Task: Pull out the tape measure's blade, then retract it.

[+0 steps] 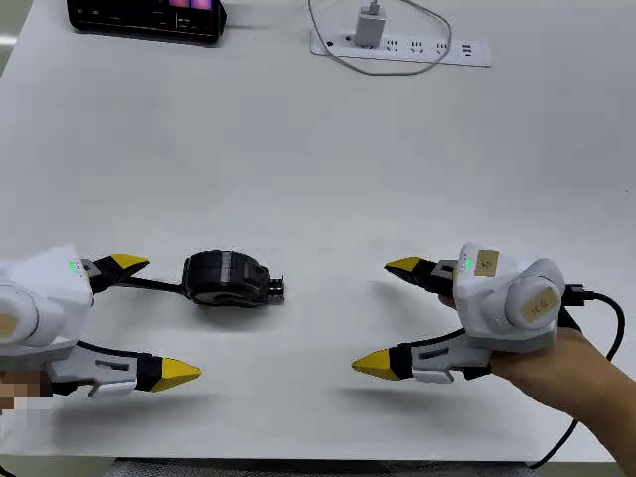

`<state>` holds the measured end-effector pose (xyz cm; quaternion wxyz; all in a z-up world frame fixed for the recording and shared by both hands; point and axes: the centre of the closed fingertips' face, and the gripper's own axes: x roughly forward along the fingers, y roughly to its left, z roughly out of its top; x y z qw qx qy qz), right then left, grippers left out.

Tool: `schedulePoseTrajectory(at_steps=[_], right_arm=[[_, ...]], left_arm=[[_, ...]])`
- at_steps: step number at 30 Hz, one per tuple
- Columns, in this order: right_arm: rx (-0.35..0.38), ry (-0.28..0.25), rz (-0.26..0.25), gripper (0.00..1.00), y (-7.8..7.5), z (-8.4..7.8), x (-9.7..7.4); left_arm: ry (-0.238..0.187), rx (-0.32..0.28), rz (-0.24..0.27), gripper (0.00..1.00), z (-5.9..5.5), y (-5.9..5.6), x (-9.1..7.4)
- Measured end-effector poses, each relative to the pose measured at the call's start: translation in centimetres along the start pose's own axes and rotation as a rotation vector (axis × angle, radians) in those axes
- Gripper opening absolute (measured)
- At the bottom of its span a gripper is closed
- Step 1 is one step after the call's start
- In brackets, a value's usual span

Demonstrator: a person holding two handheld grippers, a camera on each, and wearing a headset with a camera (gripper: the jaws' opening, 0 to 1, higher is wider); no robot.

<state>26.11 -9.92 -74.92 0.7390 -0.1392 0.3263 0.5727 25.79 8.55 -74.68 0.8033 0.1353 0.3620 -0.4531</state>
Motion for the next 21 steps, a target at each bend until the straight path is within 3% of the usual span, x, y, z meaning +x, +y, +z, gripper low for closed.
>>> schedulePoseTrajectory(at_steps=[13,21], right_arm=[[-0.021,-0.001,0.033,0.72,-0.2,1.1,1.5],[-0.025,-0.003,0.051,0.70,-0.2,1.6,2.3]], left_arm=[[0.038,0.057,-0.035,0.81,0.1,0.5,1.3],[0.052,0.094,-0.054,0.68,0.9,1.0,2.2]])
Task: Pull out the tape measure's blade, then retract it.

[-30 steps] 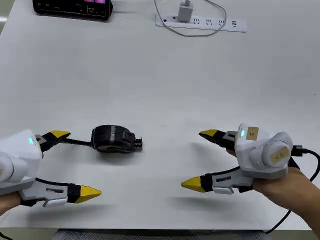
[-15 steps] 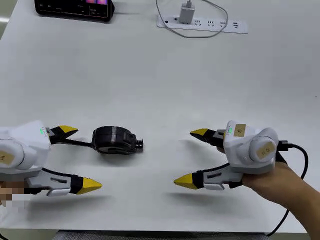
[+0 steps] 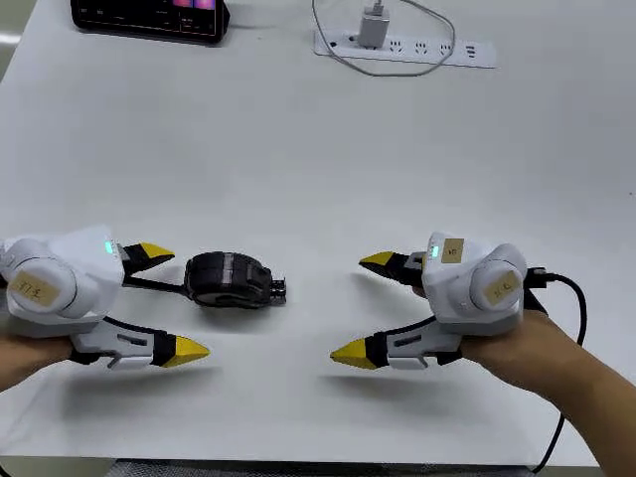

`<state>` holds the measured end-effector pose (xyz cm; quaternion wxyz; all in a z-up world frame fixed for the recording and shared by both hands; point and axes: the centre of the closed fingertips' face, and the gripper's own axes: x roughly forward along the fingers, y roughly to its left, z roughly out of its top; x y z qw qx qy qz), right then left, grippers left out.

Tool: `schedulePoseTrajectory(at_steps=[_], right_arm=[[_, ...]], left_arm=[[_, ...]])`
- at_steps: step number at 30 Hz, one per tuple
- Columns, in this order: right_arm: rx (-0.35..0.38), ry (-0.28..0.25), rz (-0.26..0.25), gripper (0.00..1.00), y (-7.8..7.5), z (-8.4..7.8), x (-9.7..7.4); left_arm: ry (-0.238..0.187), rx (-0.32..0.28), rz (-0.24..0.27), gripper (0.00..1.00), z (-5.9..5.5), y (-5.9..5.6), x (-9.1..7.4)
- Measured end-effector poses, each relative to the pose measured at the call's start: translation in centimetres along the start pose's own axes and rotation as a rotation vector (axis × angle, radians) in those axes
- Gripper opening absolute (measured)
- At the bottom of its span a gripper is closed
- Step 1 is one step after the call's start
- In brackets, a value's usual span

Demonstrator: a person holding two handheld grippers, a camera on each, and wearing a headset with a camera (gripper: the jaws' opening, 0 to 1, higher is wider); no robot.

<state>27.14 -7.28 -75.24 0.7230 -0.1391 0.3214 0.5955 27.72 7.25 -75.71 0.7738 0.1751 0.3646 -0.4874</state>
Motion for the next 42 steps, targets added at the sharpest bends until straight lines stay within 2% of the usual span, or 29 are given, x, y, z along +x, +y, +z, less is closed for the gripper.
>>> schedulePoseTrajectory(at_steps=[4,20,36,42], right_arm=[[0.004,-0.003,0.005,0.69,0.0,0.1,0.3],[0.017,-0.010,0.019,0.67,0.0,0.4,1.3],[0.010,-0.012,0.030,0.65,0.0,0.6,2.0],[0.016,-0.022,0.032,0.64,-0.2,0.8,2.1]], left_arm=[[0.006,0.016,-0.018,0.58,0.3,0.1,0.3],[0.007,0.083,-0.050,0.41,1.2,0.2,1.3],[-0.009,0.108,-0.055,0.29,1.8,0.6,1.5],[-0.011,0.115,-0.055,0.29,1.9,0.5,1.5]])
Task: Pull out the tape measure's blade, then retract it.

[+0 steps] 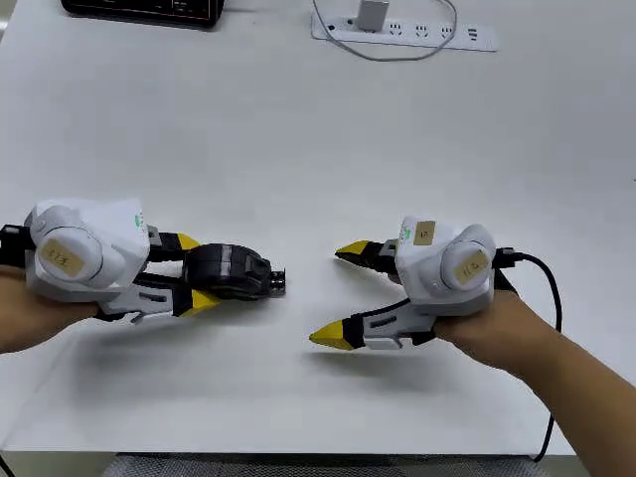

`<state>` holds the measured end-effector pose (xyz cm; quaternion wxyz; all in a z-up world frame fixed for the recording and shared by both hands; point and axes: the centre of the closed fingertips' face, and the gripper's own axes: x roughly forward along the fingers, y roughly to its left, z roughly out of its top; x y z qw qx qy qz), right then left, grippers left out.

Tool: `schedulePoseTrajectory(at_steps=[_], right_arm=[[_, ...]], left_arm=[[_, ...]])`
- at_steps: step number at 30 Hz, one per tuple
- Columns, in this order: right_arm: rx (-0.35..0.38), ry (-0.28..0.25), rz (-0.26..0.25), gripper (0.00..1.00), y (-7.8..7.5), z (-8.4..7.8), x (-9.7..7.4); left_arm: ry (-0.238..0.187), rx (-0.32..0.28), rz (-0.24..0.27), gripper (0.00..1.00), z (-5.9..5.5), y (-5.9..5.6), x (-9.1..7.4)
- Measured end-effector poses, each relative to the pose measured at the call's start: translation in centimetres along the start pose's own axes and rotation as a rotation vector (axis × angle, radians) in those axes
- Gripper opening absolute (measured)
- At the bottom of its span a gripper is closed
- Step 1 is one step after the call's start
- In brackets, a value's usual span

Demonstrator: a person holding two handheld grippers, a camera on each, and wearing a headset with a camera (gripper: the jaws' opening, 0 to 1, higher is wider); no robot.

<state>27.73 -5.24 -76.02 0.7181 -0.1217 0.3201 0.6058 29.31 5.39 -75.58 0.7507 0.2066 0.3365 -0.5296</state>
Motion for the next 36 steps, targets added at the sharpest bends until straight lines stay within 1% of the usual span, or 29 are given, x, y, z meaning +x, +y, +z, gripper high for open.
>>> schedulePoseTrajectory(at_steps=[10,12,15,21,30,36], right_arm=[[-0.018,-0.003,0.003,0.61,-0.2,0.3,0.5],[-0.039,0.005,0.010,0.60,-0.2,0.3,0.8],[-0.056,0.009,0.018,0.59,-0.2,0.5,1.3],[-0.092,0.009,0.029,0.55,-0.4,1.2,2.2],[-0.145,0.012,0.037,0.43,-0.8,1.5,2.9],[-0.179,0.010,0.057,0.33,-0.5,1.8,3.6]], left_arm=[[0.001,0.011,-0.003,0.28,0.0,0.0,0.0],[0.003,0.019,-0.002,0.28,0.0,0.0,0.0],[0.006,0.018,-0.003,0.28,-0.1,0.0,0.0],[0.009,0.019,-0.006,0.28,-0.1,0.0,0.0],[0.015,0.027,-0.009,0.28,-0.2,0.1,0.1],[0.018,0.039,-0.006,0.27,-0.2,0.0,0.1]])
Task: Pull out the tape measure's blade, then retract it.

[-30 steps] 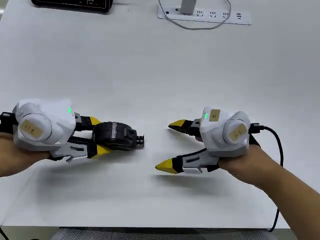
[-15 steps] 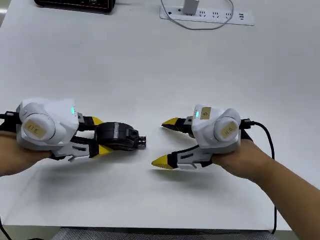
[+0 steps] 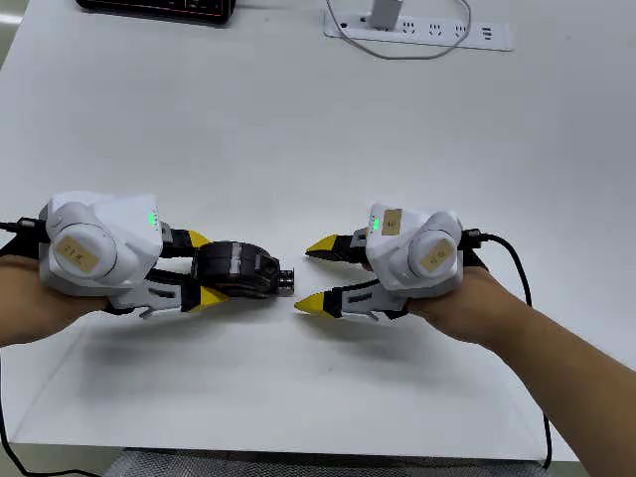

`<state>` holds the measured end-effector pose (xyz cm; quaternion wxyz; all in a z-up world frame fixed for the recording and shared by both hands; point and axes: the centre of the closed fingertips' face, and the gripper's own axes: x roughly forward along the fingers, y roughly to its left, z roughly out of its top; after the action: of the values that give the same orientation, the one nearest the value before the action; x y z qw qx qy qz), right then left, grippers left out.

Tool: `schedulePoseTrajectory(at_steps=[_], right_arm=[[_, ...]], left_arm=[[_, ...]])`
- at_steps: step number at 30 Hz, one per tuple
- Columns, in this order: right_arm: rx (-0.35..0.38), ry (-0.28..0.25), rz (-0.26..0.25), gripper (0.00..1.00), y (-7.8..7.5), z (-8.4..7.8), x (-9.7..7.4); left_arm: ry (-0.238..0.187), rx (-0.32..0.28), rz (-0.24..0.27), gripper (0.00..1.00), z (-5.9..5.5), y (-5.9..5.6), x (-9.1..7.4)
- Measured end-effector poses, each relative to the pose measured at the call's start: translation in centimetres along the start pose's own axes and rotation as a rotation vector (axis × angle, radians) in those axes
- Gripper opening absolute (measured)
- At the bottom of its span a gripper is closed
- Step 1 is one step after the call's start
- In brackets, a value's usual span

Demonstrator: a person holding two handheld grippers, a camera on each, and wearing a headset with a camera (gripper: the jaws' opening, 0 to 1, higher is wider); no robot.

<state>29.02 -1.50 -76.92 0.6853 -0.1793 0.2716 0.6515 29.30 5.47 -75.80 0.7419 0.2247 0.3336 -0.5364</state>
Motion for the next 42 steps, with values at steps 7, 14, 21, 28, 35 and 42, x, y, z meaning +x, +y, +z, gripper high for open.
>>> schedulePoseTrajectory(at_steps=[7,14,21,28,35,42], right_arm=[[-0.018,-0.011,0.022,0.23,0.2,0.4,0.6],[-0.030,-0.014,0.034,0.20,0.2,0.5,1.1],[-0.065,-0.011,0.046,0.15,0.1,0.6,1.3],[-0.120,0.009,0.057,0.13,0.3,0.3,1.6],[-0.138,0.011,0.062,0.12,0.4,0.3,1.8],[-0.143,0.012,0.067,0.12,0.4,0.4,1.9]], left_arm=[[0.001,0.003,-0.002,0.27,0.0,0.0,0.0],[0.001,0.004,-0.005,0.27,0.0,0.0,0.0],[0.002,0.003,-0.007,0.27,0.1,0.1,0.1],[0.006,0.006,-0.006,0.27,0.0,0.1,0.1],[0.009,0.010,-0.005,0.27,0.0,0.1,0.1],[0.008,0.023,0.004,0.27,0.0,0.1,0.1]])
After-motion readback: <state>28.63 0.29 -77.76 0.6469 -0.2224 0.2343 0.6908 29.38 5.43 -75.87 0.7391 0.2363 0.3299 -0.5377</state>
